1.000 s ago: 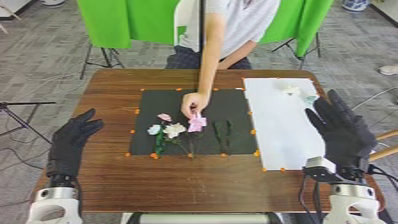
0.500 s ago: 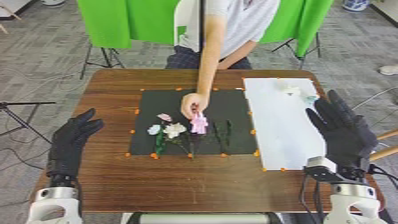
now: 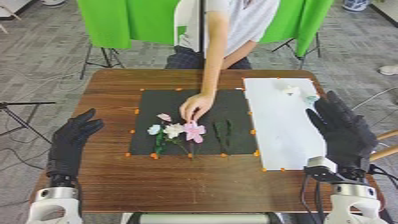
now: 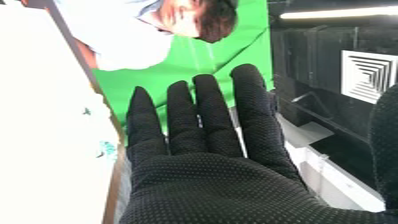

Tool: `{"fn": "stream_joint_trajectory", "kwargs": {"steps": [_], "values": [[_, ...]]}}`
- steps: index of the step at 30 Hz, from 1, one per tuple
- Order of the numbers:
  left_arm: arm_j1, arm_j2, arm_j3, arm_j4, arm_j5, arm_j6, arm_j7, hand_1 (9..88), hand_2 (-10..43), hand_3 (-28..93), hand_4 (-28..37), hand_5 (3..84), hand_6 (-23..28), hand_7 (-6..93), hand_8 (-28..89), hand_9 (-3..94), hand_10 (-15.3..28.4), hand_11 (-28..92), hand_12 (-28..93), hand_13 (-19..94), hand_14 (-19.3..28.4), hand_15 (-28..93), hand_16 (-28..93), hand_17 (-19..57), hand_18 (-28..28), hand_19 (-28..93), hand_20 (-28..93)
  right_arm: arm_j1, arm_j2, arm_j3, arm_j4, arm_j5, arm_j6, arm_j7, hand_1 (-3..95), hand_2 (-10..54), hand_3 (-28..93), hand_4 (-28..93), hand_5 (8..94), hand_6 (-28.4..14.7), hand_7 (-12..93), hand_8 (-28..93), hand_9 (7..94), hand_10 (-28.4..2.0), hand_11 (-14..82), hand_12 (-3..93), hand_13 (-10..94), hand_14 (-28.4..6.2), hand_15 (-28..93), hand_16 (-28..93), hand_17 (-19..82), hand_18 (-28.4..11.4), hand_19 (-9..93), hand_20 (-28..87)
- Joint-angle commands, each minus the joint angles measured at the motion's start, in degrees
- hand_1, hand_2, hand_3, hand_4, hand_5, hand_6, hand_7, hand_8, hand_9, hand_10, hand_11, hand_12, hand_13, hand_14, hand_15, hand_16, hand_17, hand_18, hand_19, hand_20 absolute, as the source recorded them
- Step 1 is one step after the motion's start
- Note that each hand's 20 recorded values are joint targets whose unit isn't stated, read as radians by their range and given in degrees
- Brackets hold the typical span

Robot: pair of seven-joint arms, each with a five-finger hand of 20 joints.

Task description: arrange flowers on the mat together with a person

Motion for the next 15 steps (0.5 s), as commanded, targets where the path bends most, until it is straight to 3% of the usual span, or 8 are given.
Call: {"fn": "stream_joint_trajectory", "kwargs": {"steps": [1,15], "values": [[0.17,-0.41,0.01,0.14,-0.1,-0.25,-0.62,18.9,5.5,65,-28.3,47.4,3.8,11.1,-6,48.7,15.6,20,13,37,18.3,20,0,6.1,12.8,13,15,0.16,0.46,-0.17,0.13,-0.5,0.57,0.38,6.0,-0.8,78,-18,41.8,-1.4,9,-9,37.0,-14.0,3.2,9.4,27,-10.3,10,4,17,-12.9,3,23],[0.56,-0.55,-0.26,-0.17,-0.12,-0.25,-0.46,18.9,5.5,65,-28.3,47.4,3.9,11.0,-6,48.7,15.6,20,13,37,18.4,20,0,5.9,13.0,13,15,-0.01,0.45,0.02,0.06,-0.94,0.21,0.5,5.8,-1.0,78,-18,42.6,-1.2,9,-9,37.4,-13.9,3.5,9.8,27,-10.9,10,5,17,-14.6,4,23]]}}
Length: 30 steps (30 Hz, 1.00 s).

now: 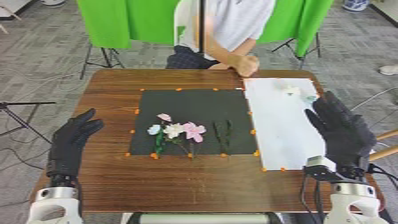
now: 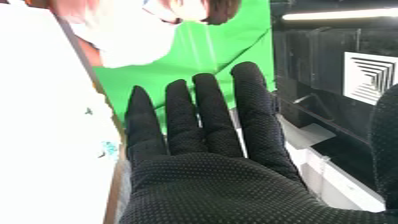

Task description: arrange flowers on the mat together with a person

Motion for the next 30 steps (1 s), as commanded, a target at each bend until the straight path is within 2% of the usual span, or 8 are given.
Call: {"fn": "stream_joint_trajectory", "kwargs": {"steps": [1,13,18,20,25,26,28,30], "values": [[0.55,-0.36,-0.27,-0.13,-0.16,-0.29,-0.47,19.0,5.5,65,-28.3,47.4,3.9,11.0,-6,48.7,15.6,20,13,37,18.4,20,0,5.9,13.0,13,15,-0.37,0.19,0.12,-0.13,-0.82,0.15,-0.17,5.9,-1.0,78,-18,42.8,-1.1,10,-9,37.5,-13.9,3.5,9.9,27,-11.0,10,5,17,-14.6,4,23],[0.61,-0.39,-0.27,-0.18,-0.19,-0.2,-0.37,18.8,5.4,66,-28.3,47.4,3.9,11.1,-6,48.7,15.5,20,13,37,18.4,20,0,5.9,13.0,13,15,1.58,2.68,0.67,0.11,-5.15,1.63,-0.45,7.2,-2.7,78,-18,43.6,-1.0,10,-9,38.6,-14.4,4.1,11.3,28,-11.2,10,6,18,-14.4,6,24],[0.34,-0.35,-0.16,-0.03,-0.16,-0.2,-0.49,18.9,5.4,65,-28.3,47.4,3.9,11.1,-6,48.7,15.5,20,13,37,18.4,20,0,5.9,13.0,13,15,6.23,6.91,0.54,0.84,-14.88,8.52,1.32,11.5,-7.0,76,-18,43.7,-1.3,10,-8,40.8,-15.2,4.6,13.1,33,-12.2,12,9,20,-14.8,12,28],[0.41,-0.32,-0.09,-0.09,-0.13,-0.19,-0.4,18.9,5.4,65,-28.3,47.4,3.9,11.0,-6,48.8,15.5,20,13,37,18.4,20,0,5.9,13.0,13,15,8.44,9.39,-0.03,0.77,-21.69,13.06,5.23,13.3,-8.2,76,-17,44.0,-1.6,11,-9,41.9,-15.6,4.7,13.7,35,-12.6,12,10,21,-15.0,15,29],[0.35,-0.24,-0.1,-0.09,-0.1,-0.11,-0.41,18.9,5.4,66,-28.3,47.4,3.9,11.0,-6,48.7,15.5,20,13,37,18.5,20,0,5.9,13.0,13,15,15.57,15.18,-1.28,3.18,-41.21,15.41,15.46,16.6,-9.2,72,-16,44.4,-3.0,10,-8,44.1,-15.5,5.4,15.4,43,-15.0,15,15,24,-16.2,29,34],[0.4,-0.17,-0.08,-0.13,-0.08,-0.09,-0.43,18.9,5.4,66,-28.3,47.4,3.9,11.0,-6,48.7,15.5,20,13,37,18.4,20,0,5.9,13.0,13,15,17.46,16.76,-2.8,3.55,-45.57,16.26,19.61,17.1,-9.4,71,-16,44.3,-3.2,10,-8,45.1,-15.8,5.7,16.6,46,-15.4,15,18,25,-16.7,33,34],[0.58,-0.18,-0.15,-0.22,-0.07,0.04,-0.35,18.9,5.4,66,-28.3,47.4,3.8,11.1,-6,48.8,15.6,20,13,37,18.4,20,0,5.9,13.0,13,15,18.77,18.14,-1.67,4.24,-52.72,12.22,21.6,18.2,-9.5,70,-16,44.3,-3.2,9,-8,47.8,-15.9,7.5,18.5,51,-15.8,17,21,27,-17.4,41,36],[0.61,-0.16,-0.09,-0.28,-0.06,0.16,-0.35,18.9,5.4,66,-28.3,47.4,3.9,11.0,-6,48.8,15.6,20,13,37,18.4,20,0,5.9,13.0,13,15,21.34,20.18,-2.94,5.43,-60.03,8.26,26.71,19.4,-9.5,69,-16,44.6,-2.6,9,-8,50.9,-16.4,10.0,19.6,56,-16.1,22,23,30,-17.8,48,38]]}}
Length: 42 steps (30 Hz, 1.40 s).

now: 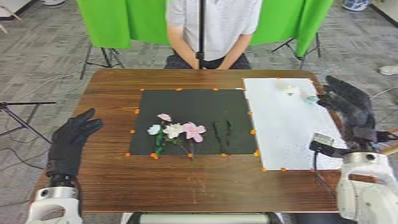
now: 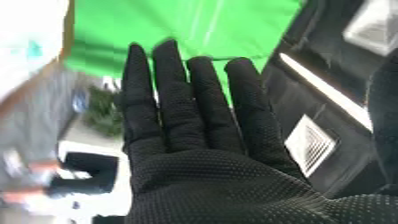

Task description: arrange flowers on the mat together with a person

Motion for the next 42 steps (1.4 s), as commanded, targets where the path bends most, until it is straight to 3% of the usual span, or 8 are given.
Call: {"fn": "stream_joint_trajectory", "kwargs": {"steps": [1,2,5,13,28,42], "values": [[0.63,-0.16,0.04,-0.23,-0.01,0.11,-0.37,19.0,5.4,66,-28.3,47.4,3.9,11.0,-6,48.8,15.6,20,13,37,18.4,20,0,5.9,13.0,13,15,11.68,9.23,-2.07,3.8,-29.63,-10.14,13.13,20.4,-9.5,68,-16,45.1,-2.1,9,-8,53.0,-16.5,11.6,20.1,59,-15.7,25,23,31,-18.7,52,39],[0.66,-0.15,0.11,-0.22,-0.1,0.17,-0.31,19.0,5.4,66,-28.3,47.4,3.9,11.0,-6,48.8,15.6,20,13,37,18.4,20,0,5.9,13.0,13,15,13.04,10.02,-3.0,4.49,-31.64,-12.05,15.07,21.2,-9.5,67,-16,45.6,-1.4,9,-8,54.2,-16.7,12.5,20.4,63,-15.4,27,22,34,-19.3,56,40],[0.71,-0.16,0.23,-0.26,-0.02,0.06,-0.4,19.0,5.4,65,-28.3,47.4,3.9,11.0,-6,48.8,15.6,20,13,37,18.4,20,0,5.9,13.0,13,15,18.53,13.28,-9.75,9.37,-39.25,-9.73,20.44,23.3,-9.5,65,-17,48.2,-0.1,10,-8,57.0,-16.6,14.2,21.3,70,-13.5,31,22,39,-19.8,65,41],[0.91,-0.1,0.24,-0.38,-0.07,0.31,-0.42,19.1,5.4,66,-28.3,47.4,3.9,11.1,-6,48.7,15.5,19,13,37,18.3,20,0,5.9,13.0,13,15,25.87,16.32,-17.81,19.04,-50.6,-10.95,24.29,30.0,-9.5,63,-18,54.6,1.3,12,-9,67.0,-16.4,17.5,22.9,83,-8.0,38,24,51,-15.9,79,38],[0.71,-0.28,0.62,-0.2,-0.03,0.17,-0.12,19.2,5.3,66,-28.3,47.3,3.9,11.0,-6,48.7,15.6,20,13,37,18.4,20,0,5.9,12.9,13,15,35.78,15.56,-26.43,34.12,-55.56,-12.83,25.45,35.0,-9.5,63,-22,59.8,2.7,16,-10,74.3,-14.1,20.2,22.4,90,-4.9,39,26,58,-13.0,87,32],[0.4,-0.44,0.82,0.06,-0.18,-0.06,0.06,19.3,5.2,66,-28.3,47.2,3.9,11.0,-6,48.7,15.6,20,13,37,18.3,20,0,6.0,12.9,13,15,36.87,13.34,-26.57,39.67,-54.29,-14.24,25.5,39.4,-9.5,64,-23,60.5,3.4,16,-11,80.8,-12.6,17.2,19.1,94,-2.8,39,26,63,-10.7,90,26]]}}
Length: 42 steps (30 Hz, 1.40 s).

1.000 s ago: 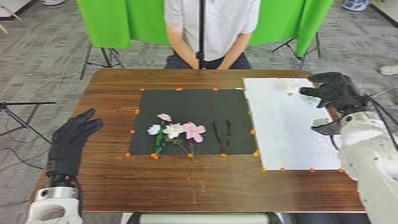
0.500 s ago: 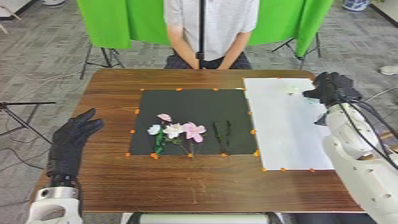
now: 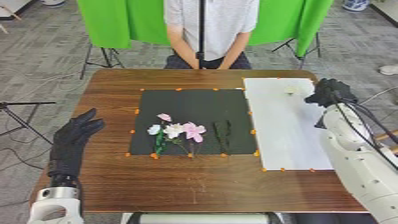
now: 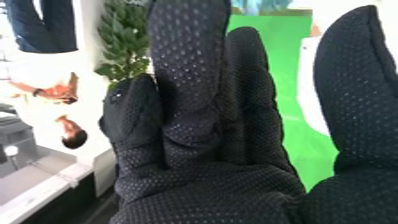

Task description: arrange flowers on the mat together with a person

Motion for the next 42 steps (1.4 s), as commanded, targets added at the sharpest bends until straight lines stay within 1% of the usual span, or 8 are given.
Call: {"fn": "stream_joint_trajectory", "kwargs": {"steps": [1,10,16,21,25,31,36,42], "values": [[0.4,-0.46,0.33,0.23,-0.17,-0.25,0.02,19.3,5.3,66,-28.3,47.3,3.9,10.9,-6,48.7,15.6,20,13,37,18.4,20,0,5.9,12.9,13,15,0.21,-1.22,-0.31,1.93,0.31,-0.17,-0.4,40.1,-9.5,64,-23,60.5,3.5,16,-11,81.1,-12.5,17.1,19.0,94,-2.6,40,26,63,-10.6,90,25],[0.0,-0.48,0.45,0.4,-0.05,-0.28,-0.23,20.0,4.8,66,-28.3,47.3,3.9,11.0,-6,48.7,15.5,20,13,37,18.4,20,0,5.9,12.9,13,15,0.43,-1.98,-1.19,3.87,2.08,2.05,-2.26,46.5,-9.5,67,-25,62.7,5.5,19,-12,82.7,-10.9,16.1,17.4,94,-0.5,47,22,65,-9.7,93,24],[0.22,-0.47,0.27,0.29,-0.11,-0.13,-0.2,20.2,4.7,66,-28.3,47.3,3.9,11.0,-6,48.7,15.5,20,13,37,18.4,20,0,5.9,12.9,13,15,-0.17,-1.75,-1.88,4.31,3.13,5.75,-2.73,62.4,-9.5,51,-21,73.5,5.9,21,-3,91.0,-8.5,4.7,30.1,94,0.3,52,19,66,-9.8,93,26],[0.35,-0.5,0.31,0.22,-0.13,-0.15,-0.15,20.4,4.5,66,-28.3,47.3,3.9,11.1,-6,48.7,15.5,20,13,37,18.4,20,0,5.9,12.9,13,15,-0.24,-1.11,-2.43,3.66,4.69,7.31,-2.14,64.6,-9.5,53,-21,80.8,4.9,21,2,93.5,-7.3,5.8,31.5,94,0.6,55,18,66,-10.3,93,30],[0.14,-0.43,0.24,0.32,-0.08,-0.15,-0.33,20.5,4.4,66,-28.3,47.3,3.9,11.2,-6,48.8,15.5,20,13,37,18.4,20,0,5.9,12.9,13,15,-0.47,-0.17,-1.12,-0.17,7.0,7.41,-0.38,64.8,-9.5,54,-21,82.4,4.3,20,3,93.7,-7.1,7.6,31.7,94,0.7,56,19,66,-10.6,93,33],[0.29,-0.14,0.06,0.22,-0.14,-0.21,-0.78,20.6,4.3,66,-28.3,47.3,3.9,11.2,-6,48.6,15.5,20,13,37,18.4,20,0,5.9,12.9,13,15,-1.53,1.11,0.04,-11.07,10.88,7.83,1.77,65.0,-9.5,55,-21,83.0,3.6,20,4,93.7,-7.4,8.6,31.5,94,0.7,57,19,66,-10.8,93,33],[-0.2,0.07,0.18,0.47,-0.02,-0.59,-1.13,20.7,4.2,66,-28.3,47.3,3.9,11.1,-6,48.7,15.4,20,13,37,18.3,20,0,5.9,12.9,13,15,-1.59,0.61,-2.49,-18.51,12.8,6.71,0.46,65.1,-9.5,55,-21,83.3,3.3,19,5,93.7,-7.6,9.1,31.4,94,0.8,57,19,66,-10.8,93,34],[-0.33,0.28,0.19,0.53,0.0,-1.01,-1.24,20.8,4.1,66,-28.3,47.3,3.9,11.1,-6,48.7,15.5,20,13,37,18.4,20,0,5.9,12.9,13,15,-1.04,-0.75,-7.8,-23.17,14.99,4.44,-1.89,65.1,-9.5,55,-21,83.4,3.3,19,5,93.7,-7.5,8.5,31.5,94,0.7,57,19,66,-10.8,93,34]]}}
